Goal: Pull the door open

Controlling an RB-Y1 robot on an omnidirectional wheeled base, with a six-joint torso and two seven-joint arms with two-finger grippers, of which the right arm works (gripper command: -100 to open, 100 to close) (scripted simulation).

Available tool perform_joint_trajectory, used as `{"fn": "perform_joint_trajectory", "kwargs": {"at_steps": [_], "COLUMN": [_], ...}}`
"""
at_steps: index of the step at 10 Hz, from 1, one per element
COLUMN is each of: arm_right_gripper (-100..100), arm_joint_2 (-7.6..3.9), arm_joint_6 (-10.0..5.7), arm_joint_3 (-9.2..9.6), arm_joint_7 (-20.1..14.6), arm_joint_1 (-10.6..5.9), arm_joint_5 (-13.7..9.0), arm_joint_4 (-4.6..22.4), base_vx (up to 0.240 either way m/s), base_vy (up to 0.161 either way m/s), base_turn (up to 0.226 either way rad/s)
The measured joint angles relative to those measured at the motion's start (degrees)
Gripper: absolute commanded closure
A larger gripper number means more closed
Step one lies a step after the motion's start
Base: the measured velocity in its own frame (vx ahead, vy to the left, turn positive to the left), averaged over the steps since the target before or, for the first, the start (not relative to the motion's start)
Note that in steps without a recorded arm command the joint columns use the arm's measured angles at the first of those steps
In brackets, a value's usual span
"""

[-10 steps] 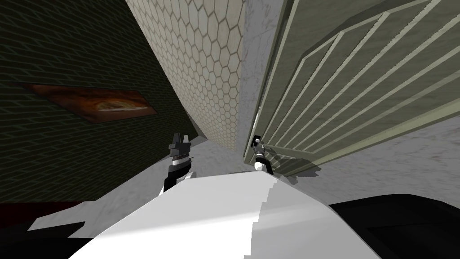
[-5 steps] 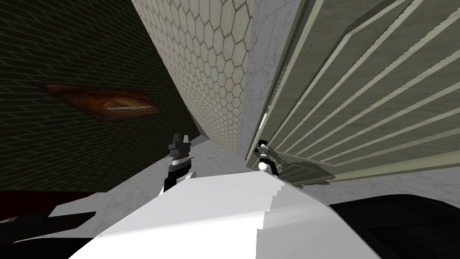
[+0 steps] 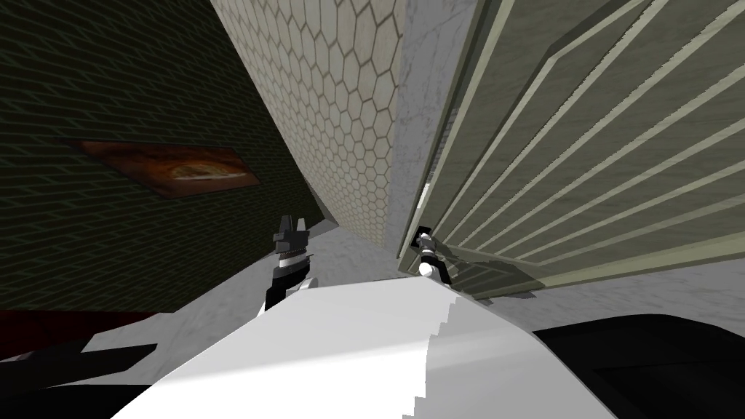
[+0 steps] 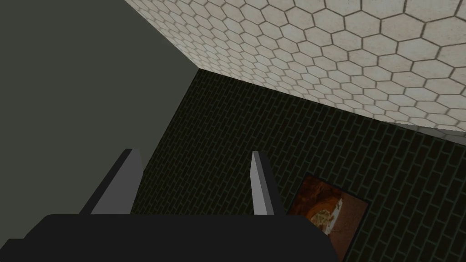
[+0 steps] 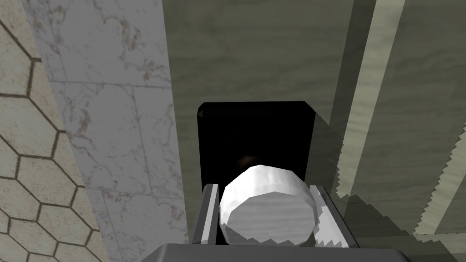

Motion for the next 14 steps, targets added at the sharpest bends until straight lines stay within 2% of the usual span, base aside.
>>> {"fn": "perform_joint_trajectory", "kwargs": {"at_steps": [1, 3, 5, 10, 12, 13, 14], "arm_right_gripper": [100, 100, 100, 100, 100, 100, 100], "arm_joint_2": [0.01, -1.10, -2.79, -7.94, -9.27, -9.26, -9.75], "arm_joint_6": [0.01, -0.21, -0.33, -0.55, -0.60, -0.47, -0.61], "arm_joint_3": [0.00, 0.27, 1.19, 4.41, 5.17, 5.37, 5.64], "arm_joint_7": [0.0, -0.9, -2.4, -7.5, -8.7, -8.9, -9.2], "arm_joint_1": [0.02, 0.05, 0.49, 1.83, 2.13, 2.25, 2.39], "arm_joint_5": [0.0, -0.1, -0.3, -0.8, -1.0, -1.0, -0.9], "arm_joint_4": [0.0, -0.1, 0.0, -0.1, -0.5, -0.4, -0.4], "base_vx": [-0.113, -0.223, -0.265, -0.231, -0.153, -0.175, -0.278], "base_vy": [-0.043, -0.023, -0.049, -0.038, -0.014, -0.026, 0.005], "base_turn": [0.116, 0.157, 0.241, 0.197, 0.078, 0.144, 0.171]}}
